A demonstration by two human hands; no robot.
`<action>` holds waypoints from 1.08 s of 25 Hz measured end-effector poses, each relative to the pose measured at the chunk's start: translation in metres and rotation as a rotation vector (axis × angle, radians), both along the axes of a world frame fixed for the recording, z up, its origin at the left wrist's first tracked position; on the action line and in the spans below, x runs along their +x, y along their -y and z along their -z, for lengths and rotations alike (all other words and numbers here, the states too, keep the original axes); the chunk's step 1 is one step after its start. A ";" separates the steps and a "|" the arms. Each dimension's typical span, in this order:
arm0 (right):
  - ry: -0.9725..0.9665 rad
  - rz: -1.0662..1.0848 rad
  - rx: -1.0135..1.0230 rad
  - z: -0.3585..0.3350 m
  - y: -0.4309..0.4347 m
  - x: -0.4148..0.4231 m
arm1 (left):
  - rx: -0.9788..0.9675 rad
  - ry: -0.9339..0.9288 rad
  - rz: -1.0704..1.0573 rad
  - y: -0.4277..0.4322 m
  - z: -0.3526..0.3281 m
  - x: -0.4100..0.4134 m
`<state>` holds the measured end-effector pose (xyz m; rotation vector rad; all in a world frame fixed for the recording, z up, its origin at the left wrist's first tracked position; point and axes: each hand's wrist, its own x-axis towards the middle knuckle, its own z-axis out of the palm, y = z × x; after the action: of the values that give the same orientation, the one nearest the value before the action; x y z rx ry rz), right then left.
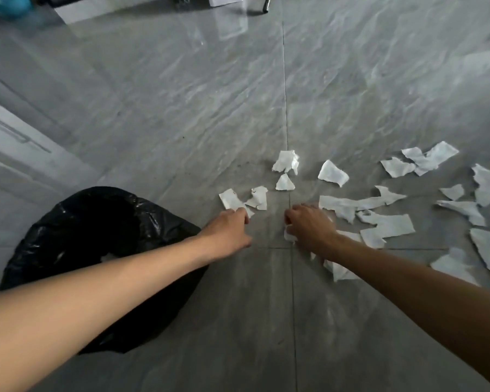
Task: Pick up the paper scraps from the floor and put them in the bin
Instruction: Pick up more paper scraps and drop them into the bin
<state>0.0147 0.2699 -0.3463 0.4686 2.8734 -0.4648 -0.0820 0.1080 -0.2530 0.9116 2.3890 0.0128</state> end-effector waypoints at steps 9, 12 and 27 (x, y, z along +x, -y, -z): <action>-0.229 0.384 -0.363 -0.012 -0.057 0.045 | 0.054 -0.237 -0.123 -0.030 0.088 -0.051; -0.052 0.258 -0.203 0.002 -0.043 0.049 | 0.080 -0.198 -0.113 -0.029 0.086 -0.049; -0.360 0.668 -0.589 -0.020 -0.032 0.075 | 0.178 -0.156 0.274 -0.068 0.082 -0.045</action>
<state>0.0893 0.3019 -0.3260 1.3245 2.6041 -1.5732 -0.1267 0.1764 -0.3346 1.3632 2.4113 0.0507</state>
